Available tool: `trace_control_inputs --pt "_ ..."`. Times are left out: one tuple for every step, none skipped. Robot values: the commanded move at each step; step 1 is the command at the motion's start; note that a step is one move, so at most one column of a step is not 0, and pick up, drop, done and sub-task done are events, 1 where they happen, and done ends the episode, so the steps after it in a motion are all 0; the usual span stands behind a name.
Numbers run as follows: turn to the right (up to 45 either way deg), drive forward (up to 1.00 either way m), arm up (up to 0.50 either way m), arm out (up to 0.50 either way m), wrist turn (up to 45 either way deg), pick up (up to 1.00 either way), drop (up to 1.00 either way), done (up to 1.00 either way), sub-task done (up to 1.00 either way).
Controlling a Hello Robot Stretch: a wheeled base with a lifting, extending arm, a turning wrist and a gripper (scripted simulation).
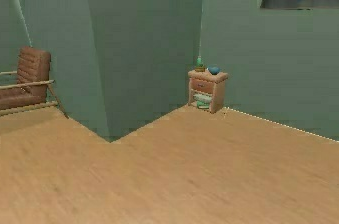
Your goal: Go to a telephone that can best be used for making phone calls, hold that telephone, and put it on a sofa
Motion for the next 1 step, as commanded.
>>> trace_control_inputs --pt "-45.0 0.0 0.0 0.0 0.0 0.0 0.0 0.0 0.0"
